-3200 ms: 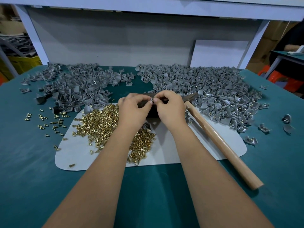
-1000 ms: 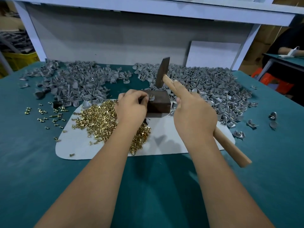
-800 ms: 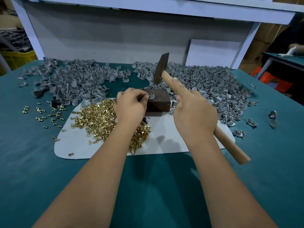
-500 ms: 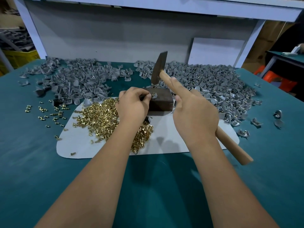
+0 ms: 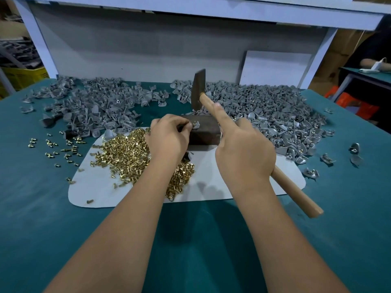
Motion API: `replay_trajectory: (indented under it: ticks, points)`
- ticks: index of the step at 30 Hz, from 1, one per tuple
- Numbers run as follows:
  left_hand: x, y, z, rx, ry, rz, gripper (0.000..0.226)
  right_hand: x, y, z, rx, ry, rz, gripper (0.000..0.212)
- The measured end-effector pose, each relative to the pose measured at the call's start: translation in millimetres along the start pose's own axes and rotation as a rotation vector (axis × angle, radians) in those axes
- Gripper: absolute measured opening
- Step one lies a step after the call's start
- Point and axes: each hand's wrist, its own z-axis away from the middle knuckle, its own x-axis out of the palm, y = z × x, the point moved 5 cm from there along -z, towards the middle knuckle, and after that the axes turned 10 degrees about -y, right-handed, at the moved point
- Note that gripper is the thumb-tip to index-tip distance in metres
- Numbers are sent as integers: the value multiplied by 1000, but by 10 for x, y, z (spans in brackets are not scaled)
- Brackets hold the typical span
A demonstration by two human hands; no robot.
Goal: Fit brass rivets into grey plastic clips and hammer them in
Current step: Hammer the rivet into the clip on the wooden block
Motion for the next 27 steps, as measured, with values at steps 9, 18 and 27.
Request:
replay_trajectory:
  ticks: [9,18,27]
  points:
    - [2,26,6,4,1,-52,19,-2,-46,-10,-6,13,-26,70]
    - [0,12,1,9,18,-14,15,-17,-29,-2,12,16,-38,68]
    - [13,8,-5,-4,42,-17,13,-12,17,-9,46,29,-76,69]
